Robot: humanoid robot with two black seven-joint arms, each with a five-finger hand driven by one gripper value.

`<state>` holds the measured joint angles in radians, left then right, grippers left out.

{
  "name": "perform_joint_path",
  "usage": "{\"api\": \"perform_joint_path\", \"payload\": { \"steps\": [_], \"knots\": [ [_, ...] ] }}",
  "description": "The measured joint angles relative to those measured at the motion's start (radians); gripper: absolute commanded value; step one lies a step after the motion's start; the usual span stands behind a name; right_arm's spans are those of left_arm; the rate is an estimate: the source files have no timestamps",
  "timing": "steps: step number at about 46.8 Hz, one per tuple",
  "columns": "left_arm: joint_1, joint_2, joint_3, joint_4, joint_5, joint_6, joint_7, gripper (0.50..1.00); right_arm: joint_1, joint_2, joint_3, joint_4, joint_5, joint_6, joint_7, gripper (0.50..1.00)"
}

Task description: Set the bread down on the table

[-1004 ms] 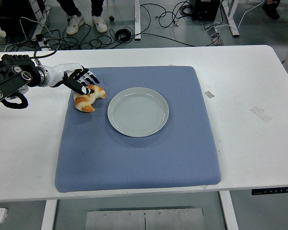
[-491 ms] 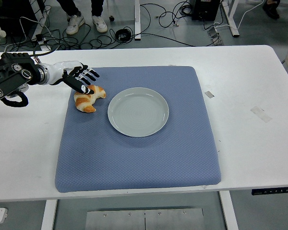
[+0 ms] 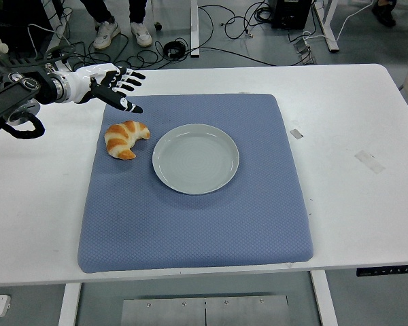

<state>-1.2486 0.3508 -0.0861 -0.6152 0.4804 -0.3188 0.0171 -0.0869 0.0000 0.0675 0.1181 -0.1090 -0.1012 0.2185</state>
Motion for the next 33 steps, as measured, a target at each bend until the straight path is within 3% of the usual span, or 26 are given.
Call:
{"api": "perform_joint_path", "payload": {
  "steps": [15,25,33],
  "knots": [
    [-0.029,0.000,-0.087,0.022,-0.102,0.001,0.000,0.948,0.000,0.000,0.000,0.002,0.000,0.000,0.000,1.000],
    [-0.030,-0.010,-0.231,0.099,-0.143,0.002,0.000,0.948,0.001,0.000,0.000,0.002,0.000,0.000,0.001,1.000],
    [-0.043,-0.044,-0.250,0.172,-0.228,0.017,0.001,0.948,0.001,0.000,0.000,0.002,0.000,0.001,0.001,1.000]
  ]
}}
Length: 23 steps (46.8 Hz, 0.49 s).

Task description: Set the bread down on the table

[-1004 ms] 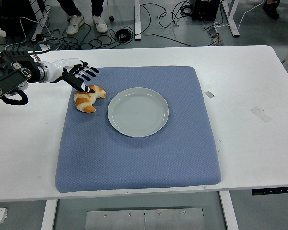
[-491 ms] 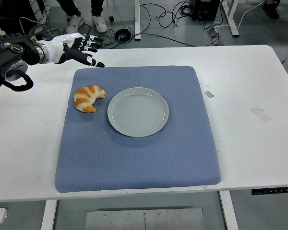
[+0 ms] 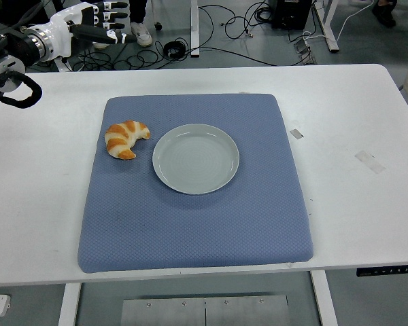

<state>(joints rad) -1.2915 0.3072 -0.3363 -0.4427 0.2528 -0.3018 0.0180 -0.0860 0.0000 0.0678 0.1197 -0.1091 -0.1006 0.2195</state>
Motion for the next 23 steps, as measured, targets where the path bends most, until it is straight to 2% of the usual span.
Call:
{"api": "perform_joint_path", "payload": {
  "steps": [10,23],
  "knots": [
    [-0.002,-0.014,-0.001,0.050,-0.101,0.025,0.001,0.948,0.000,0.000,0.000,0.000,0.000,0.000,-0.001,1.000],
    [0.004,-0.021,-0.001,0.053,-0.112,0.047,0.002,0.948,-0.001,0.000,0.000,0.000,0.000,0.000,-0.001,1.000]
  ]
}}
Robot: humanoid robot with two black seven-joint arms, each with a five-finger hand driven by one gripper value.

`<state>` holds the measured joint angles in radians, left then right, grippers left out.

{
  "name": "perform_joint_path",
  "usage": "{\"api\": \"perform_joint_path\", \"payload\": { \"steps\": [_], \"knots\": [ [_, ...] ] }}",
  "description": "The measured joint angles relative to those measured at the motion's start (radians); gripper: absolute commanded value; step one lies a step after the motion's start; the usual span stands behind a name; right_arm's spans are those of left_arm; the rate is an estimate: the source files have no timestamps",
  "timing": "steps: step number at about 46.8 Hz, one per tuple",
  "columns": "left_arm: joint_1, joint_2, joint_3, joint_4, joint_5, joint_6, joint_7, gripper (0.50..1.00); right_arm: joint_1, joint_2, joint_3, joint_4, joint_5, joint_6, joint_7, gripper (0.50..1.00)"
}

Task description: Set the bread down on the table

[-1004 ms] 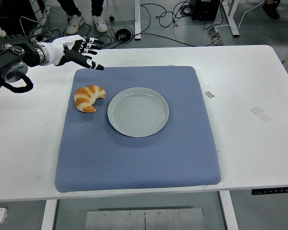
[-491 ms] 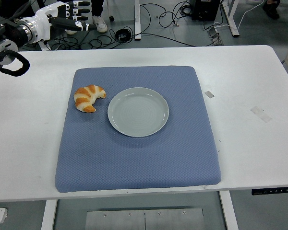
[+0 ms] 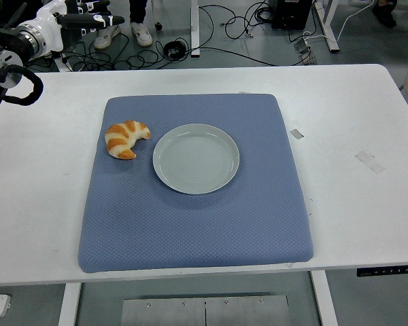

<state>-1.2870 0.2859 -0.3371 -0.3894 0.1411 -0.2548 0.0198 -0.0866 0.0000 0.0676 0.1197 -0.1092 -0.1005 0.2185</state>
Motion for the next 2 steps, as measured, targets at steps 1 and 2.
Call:
{"api": "perform_joint_path", "payload": {
  "steps": [1,2],
  "knots": [
    [0.001,0.000,0.000,0.000,0.000,0.000,0.000,0.948,0.000,0.000,0.000,0.000,0.000,0.000,0.000,1.000],
    [0.001,0.000,0.001,0.000,0.000,0.000,0.000,0.948,0.000,0.000,0.000,0.000,0.000,0.000,0.000,1.000]
  ]
}}
